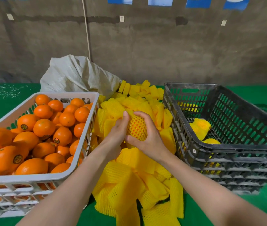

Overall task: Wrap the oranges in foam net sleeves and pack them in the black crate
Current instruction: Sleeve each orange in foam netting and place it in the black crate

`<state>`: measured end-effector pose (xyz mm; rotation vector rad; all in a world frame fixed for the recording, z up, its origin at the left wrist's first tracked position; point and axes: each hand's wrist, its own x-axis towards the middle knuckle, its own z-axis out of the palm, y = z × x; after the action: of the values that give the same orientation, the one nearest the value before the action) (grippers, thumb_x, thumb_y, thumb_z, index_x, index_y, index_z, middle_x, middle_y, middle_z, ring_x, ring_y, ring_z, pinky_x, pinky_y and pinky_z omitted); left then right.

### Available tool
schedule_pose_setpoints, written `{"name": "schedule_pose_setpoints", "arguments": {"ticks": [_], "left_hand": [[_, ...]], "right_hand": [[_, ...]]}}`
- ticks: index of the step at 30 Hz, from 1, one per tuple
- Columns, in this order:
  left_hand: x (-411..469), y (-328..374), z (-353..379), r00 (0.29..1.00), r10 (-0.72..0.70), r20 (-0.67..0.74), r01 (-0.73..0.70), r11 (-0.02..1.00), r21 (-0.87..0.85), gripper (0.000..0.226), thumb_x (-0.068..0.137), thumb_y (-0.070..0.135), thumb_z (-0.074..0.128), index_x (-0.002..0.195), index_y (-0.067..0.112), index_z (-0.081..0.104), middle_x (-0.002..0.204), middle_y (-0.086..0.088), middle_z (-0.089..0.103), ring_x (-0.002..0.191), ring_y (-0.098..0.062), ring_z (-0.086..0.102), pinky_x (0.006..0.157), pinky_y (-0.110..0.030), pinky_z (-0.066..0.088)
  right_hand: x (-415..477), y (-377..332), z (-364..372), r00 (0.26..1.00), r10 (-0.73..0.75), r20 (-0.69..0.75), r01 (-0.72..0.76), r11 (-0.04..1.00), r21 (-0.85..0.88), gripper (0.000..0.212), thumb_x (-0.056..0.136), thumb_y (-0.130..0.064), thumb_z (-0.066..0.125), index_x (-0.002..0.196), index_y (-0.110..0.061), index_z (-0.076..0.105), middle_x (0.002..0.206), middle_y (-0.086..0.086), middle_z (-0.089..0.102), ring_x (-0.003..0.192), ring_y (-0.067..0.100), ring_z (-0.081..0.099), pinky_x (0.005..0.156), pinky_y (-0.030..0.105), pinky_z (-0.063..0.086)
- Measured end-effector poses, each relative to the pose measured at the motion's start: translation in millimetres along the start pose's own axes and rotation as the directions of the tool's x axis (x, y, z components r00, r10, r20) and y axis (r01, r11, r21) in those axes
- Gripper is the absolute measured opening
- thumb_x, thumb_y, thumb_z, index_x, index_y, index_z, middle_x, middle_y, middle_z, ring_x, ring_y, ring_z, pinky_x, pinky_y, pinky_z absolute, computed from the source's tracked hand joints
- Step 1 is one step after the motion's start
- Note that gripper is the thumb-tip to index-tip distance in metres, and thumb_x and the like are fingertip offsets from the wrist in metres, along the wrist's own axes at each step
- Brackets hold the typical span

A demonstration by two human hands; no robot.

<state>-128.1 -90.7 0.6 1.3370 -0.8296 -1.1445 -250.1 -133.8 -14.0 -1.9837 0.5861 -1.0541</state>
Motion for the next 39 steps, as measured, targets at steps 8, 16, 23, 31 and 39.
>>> {"name": "schedule_pose_setpoints", "arguments": {"ticks": [8, 16, 23, 31, 39], "left_hand": [[6.9, 3.3, 40.5, 0.99, 0.136, -0.035, -0.134, 0.989, 0.068, 0.039, 0.099, 0.05, 0.025, 0.111, 0.03, 0.057, 0.117, 0.003, 0.063, 0.102, -0.015, 0.06, 0.092, -0.038, 0.046], [30.1, -6.9, 120.7, 0.832, 0.535, 0.145, -0.527, 0.681, 0.508, 0.015, 0.091, 0.002, 0.058, 0.1, 0.007, 0.068, 0.092, 0.001, 0.064, 0.081, -0.008, 0.058, 0.073, -0.013, 0.044], [53.2, -8.4, 166.0, 0.736, 0.517, 0.437, -0.632, 0.295, 0.717, 0.017, 0.092, 0.013, 0.06, 0.097, 0.005, 0.073, 0.102, -0.008, 0.072, 0.1, -0.023, 0.06, 0.08, -0.016, 0.033], [66.4, -17.9, 164.2, 0.753, 0.511, 0.414, -0.598, 0.269, 0.755, 0.015, 0.093, 0.021, 0.06, 0.092, 0.012, 0.073, 0.092, -0.001, 0.07, 0.093, -0.014, 0.047, 0.083, -0.022, 0.034], [68.4, -22.0, 161.5, 0.755, 0.511, 0.41, -0.598, 0.284, 0.749, 0.016, 0.094, 0.024, 0.059, 0.096, 0.015, 0.072, 0.095, 0.0, 0.069, 0.099, -0.014, 0.047, 0.082, -0.022, 0.036]], "right_hand": [[13.6, 4.7, -66.3, 0.989, -0.003, -0.15, -0.009, 0.997, -0.077, 0.062, 0.069, -0.036, 0.073, 0.124, -0.032, 0.044, 0.121, -0.022, 0.046, 0.115, 0.001, 0.044, 0.091, 0.011, 0.039], [26.7, 34.8, -178.4, 0.918, 0.122, -0.378, -0.265, 0.897, -0.354, 0.051, 0.067, -0.027, 0.08, 0.112, -0.03, 0.056, 0.114, -0.006, 0.057, 0.111, 0.019, 0.051, 0.087, 0.029, 0.038], [38.5, 83.9, -235.1, 0.624, 0.753, 0.208, -0.072, 0.321, -0.944, 0.066, 0.069, -0.035, 0.077, 0.128, -0.029, 0.048, 0.142, 0.0, 0.04, 0.127, 0.025, 0.04, 0.096, 0.032, 0.041], [33.7, 128.2, -217.7, 0.013, 0.963, 0.27, 0.173, 0.264, -0.949, 0.055, 0.098, -0.019, 0.046, 0.148, -0.013, 0.022, 0.157, 0.003, 0.011, 0.141, 0.022, 0.022, 0.091, 0.029, 0.033], [39.5, 133.5, -213.0, -0.055, 0.981, 0.186, 0.278, 0.194, -0.941, 0.052, 0.101, -0.025, 0.039, 0.147, -0.008, 0.021, 0.153, 0.011, 0.019, 0.111, 0.015, 0.034, 0.087, 0.034, 0.033]]}}
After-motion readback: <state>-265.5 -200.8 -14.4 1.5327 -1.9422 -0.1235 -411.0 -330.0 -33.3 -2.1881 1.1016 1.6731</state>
